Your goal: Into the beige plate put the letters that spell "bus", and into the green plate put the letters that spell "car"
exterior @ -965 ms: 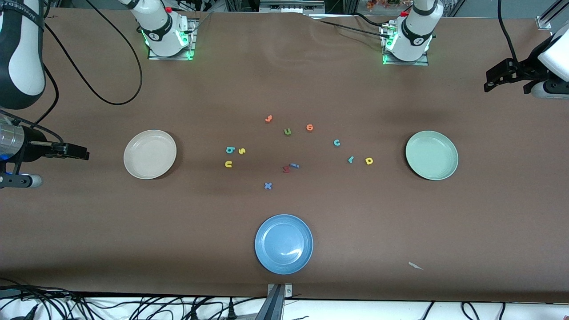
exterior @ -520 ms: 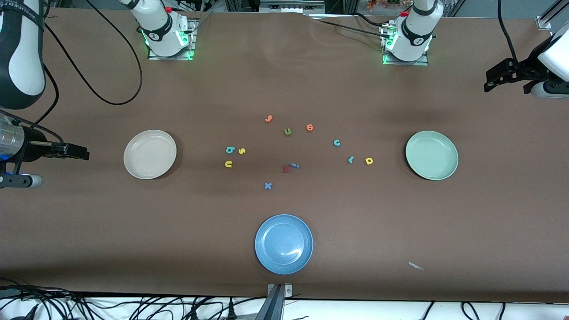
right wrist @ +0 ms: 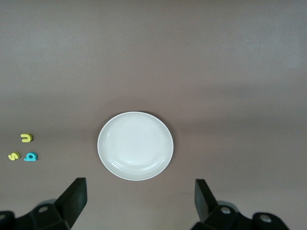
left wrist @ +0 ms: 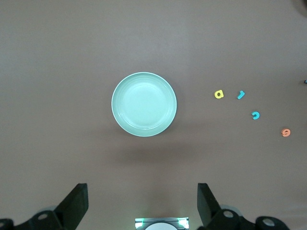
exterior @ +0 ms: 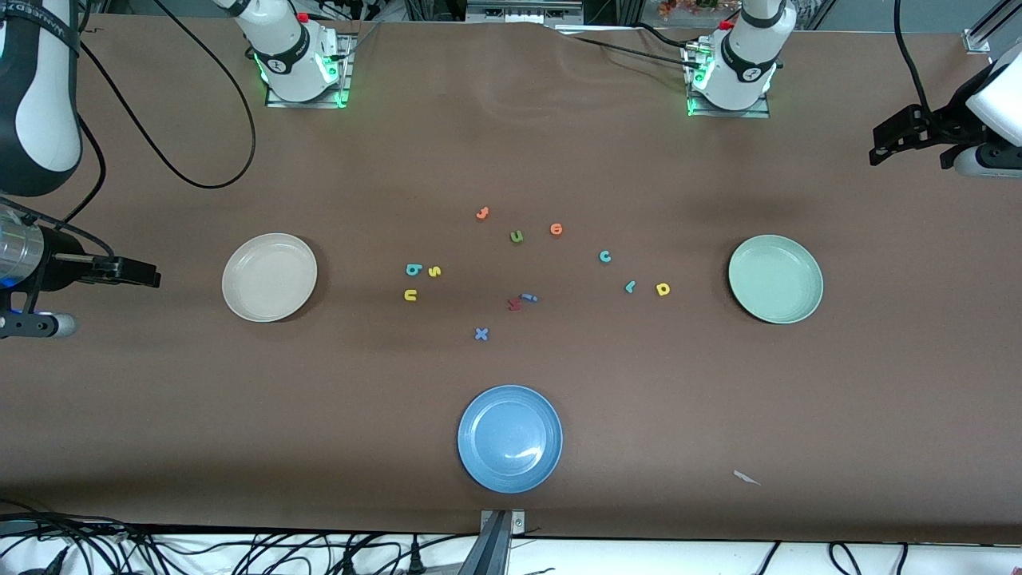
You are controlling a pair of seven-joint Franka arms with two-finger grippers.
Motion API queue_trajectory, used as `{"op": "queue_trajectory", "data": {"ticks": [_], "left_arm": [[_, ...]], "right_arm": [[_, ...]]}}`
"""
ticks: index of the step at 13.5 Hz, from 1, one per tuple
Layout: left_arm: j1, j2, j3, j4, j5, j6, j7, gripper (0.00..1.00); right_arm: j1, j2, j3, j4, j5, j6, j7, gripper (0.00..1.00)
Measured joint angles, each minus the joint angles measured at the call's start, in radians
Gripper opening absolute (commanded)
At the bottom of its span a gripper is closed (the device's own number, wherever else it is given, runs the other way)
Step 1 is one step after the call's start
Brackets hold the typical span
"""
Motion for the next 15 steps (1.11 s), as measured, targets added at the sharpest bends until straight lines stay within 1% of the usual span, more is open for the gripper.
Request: {"op": "queue_trajectory", "data": {"ticks": [15], "left_arm": [[-0.001,0.011,-0.013,0.015,-0.005,0.000,0.000,1.00]], "right_arm": [[0.000,0.000,0.001,0.000,0.000,0.000,0.001,0.99]]}}
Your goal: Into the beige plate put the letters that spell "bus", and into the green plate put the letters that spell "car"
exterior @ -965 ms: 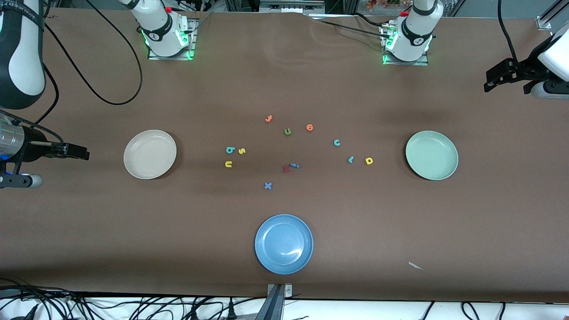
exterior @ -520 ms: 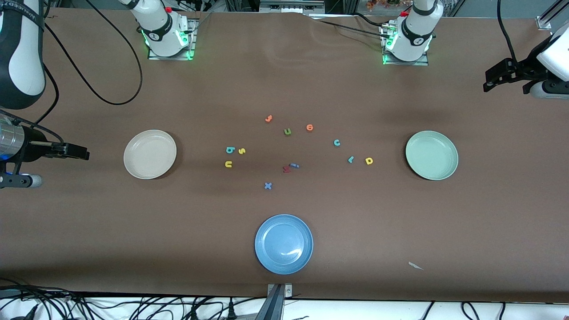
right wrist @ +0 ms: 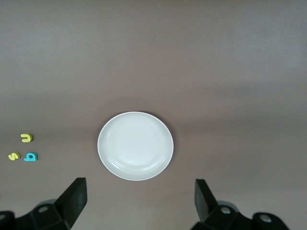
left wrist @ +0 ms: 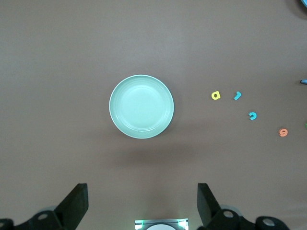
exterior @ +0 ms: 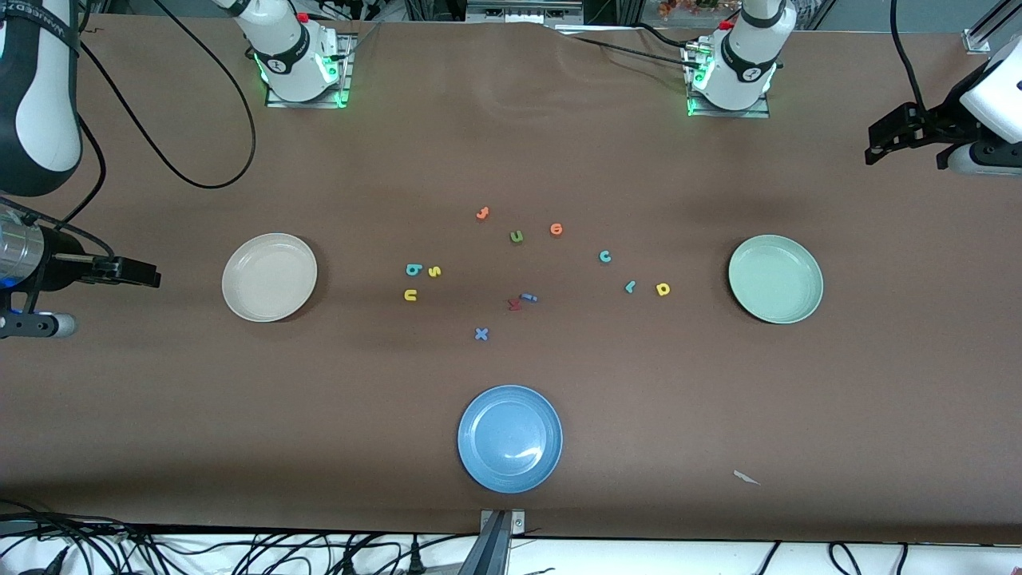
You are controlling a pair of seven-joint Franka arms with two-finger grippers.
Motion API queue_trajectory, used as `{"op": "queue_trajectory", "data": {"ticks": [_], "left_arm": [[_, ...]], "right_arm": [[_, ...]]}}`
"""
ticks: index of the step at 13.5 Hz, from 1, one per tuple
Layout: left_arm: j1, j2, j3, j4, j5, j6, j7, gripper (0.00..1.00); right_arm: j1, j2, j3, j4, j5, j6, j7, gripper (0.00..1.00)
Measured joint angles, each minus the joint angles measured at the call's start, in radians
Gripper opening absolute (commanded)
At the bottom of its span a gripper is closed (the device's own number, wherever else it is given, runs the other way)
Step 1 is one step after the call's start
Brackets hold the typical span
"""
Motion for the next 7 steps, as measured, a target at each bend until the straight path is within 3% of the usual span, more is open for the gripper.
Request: {"op": "queue_trajectory", "data": {"ticks": [7], "left_arm": [[0.000,0.097,-0.001,-0.001,-0.051,0.020,0.000,1.00]], "right_arm": [[0.058,0.004,0.030,-0.002,0.012,0.015,0.225,0.99]]}}
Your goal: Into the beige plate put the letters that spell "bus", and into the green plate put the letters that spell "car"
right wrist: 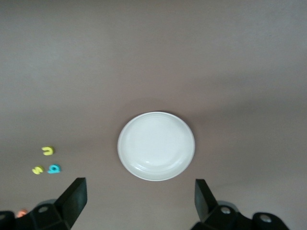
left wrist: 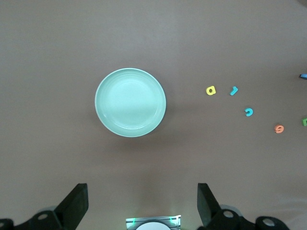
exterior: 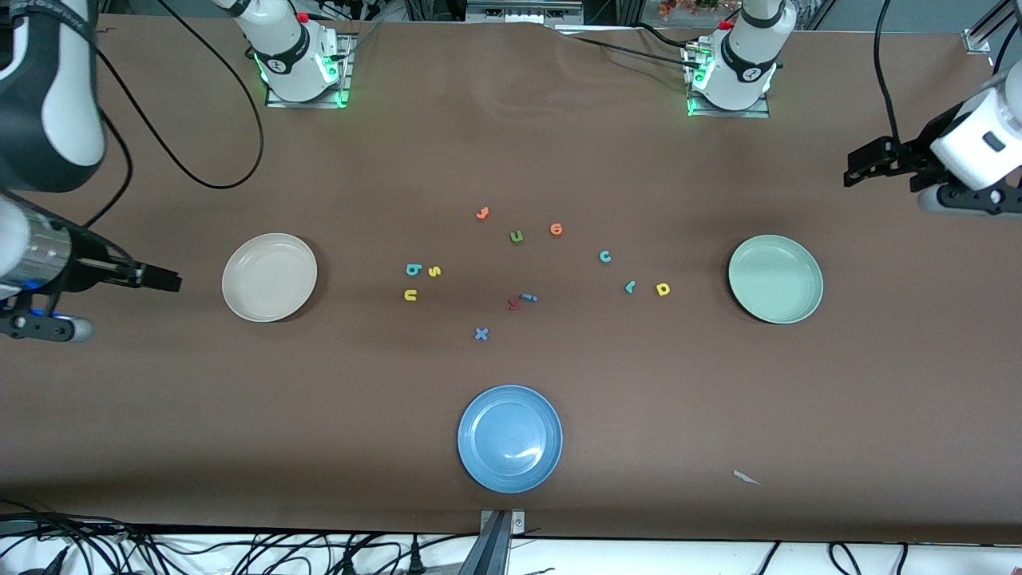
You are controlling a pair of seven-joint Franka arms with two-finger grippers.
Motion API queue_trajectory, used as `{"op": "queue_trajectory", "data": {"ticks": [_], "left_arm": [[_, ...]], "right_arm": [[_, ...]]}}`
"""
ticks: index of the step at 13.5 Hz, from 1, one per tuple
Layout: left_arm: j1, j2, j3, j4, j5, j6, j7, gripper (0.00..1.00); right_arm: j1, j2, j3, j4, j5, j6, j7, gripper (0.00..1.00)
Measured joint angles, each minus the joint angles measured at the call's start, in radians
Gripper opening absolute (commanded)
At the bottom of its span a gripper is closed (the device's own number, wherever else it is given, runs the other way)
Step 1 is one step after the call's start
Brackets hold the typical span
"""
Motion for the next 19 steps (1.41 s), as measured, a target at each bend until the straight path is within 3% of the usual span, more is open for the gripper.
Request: {"op": "queue_trajectory", "data": {"ticks": [6,12,19], "left_arm": [[-0.054,0.059,-0.010,-0.098,-0.015,0.190,0.000,1.00],[-0.148,0.191,-0.019,-0.151,-0.015,0.382,-0.002,1.00],[-0.190,0.359,-0.022,-0.157,-0.015,0.455,-0.002,1.00]], "right_arm": [[0.160,0.073,0.005,-0.016,0.001,0.115,0.245,0.99],[0.296,0.170,0.009,-0.042,0.030,0.232,0.515,0.99],[0.410,0.215,0.020,-0.318,0.053,0.541,0.682,0.99]]}}
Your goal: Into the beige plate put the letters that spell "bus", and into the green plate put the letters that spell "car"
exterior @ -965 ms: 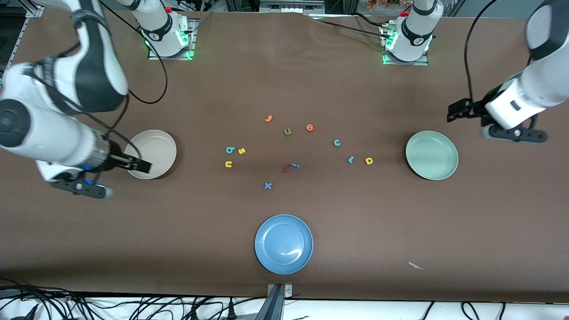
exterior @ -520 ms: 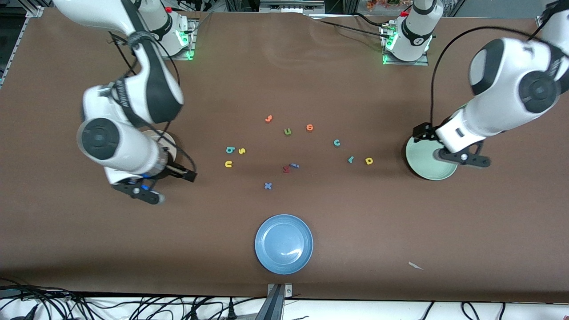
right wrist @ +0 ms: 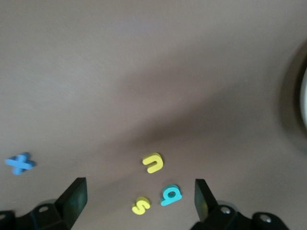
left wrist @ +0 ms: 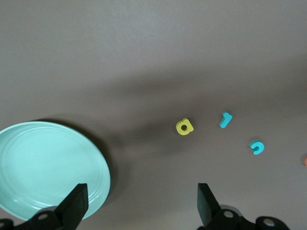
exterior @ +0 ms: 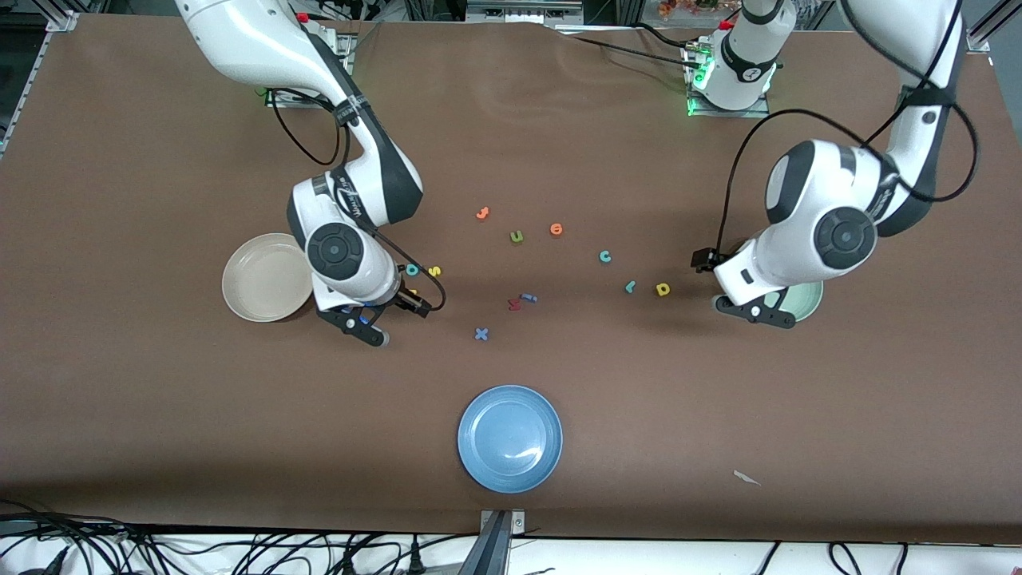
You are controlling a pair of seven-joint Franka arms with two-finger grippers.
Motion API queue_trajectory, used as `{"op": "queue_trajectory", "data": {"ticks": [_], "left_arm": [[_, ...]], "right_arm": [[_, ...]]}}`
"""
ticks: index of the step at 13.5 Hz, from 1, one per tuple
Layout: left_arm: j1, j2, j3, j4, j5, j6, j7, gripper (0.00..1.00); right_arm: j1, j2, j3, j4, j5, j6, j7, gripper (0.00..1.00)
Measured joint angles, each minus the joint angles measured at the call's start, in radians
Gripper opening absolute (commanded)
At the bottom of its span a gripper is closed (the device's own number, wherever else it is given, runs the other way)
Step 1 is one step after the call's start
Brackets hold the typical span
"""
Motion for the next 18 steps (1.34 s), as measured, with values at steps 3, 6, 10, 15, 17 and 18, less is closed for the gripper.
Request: {"op": "queue_trajectory", "data": {"ticks": [3,6,10,15,17,18], "left_arm": [[-0.014,0.044,0.000,-0.024,-0.012,0.086,-0.002,1.00],[-0.022,0.061,0.000,-0.127,-0.049,0.268,-0.004,1.00],[-0.066,0.100,-0.001,-0.163,-0.054,0.374,-0.086,1.00],[-0.099,0.154,0.000,-0.164,-0.054,0.446,-0.135,0.97],[-0.101,0.167,0.000,-0.169,-0.054,0.457,-0.135,0.95],[-0.103,0.170,0.000,-0.176,-0.054,0.466,-0.136,0.95]], "right_arm": [[-0.001,-0.001,0.014,-0.086,0.007,0.065,0.000,0.98],[0.000,-0.003,0.024,-0.136,0.037,0.086,0.001,0.98],[-0.001,-0.005,0.031,-0.171,0.040,0.093,0.001,0.92],[-0.001,-0.006,0.036,-0.220,0.074,0.135,0.002,0.88],[-0.001,-0.006,0.041,-0.242,0.075,0.158,0.002,0.84],[-0.001,-0.006,0.042,-0.245,0.075,0.161,0.002,0.81]]}}
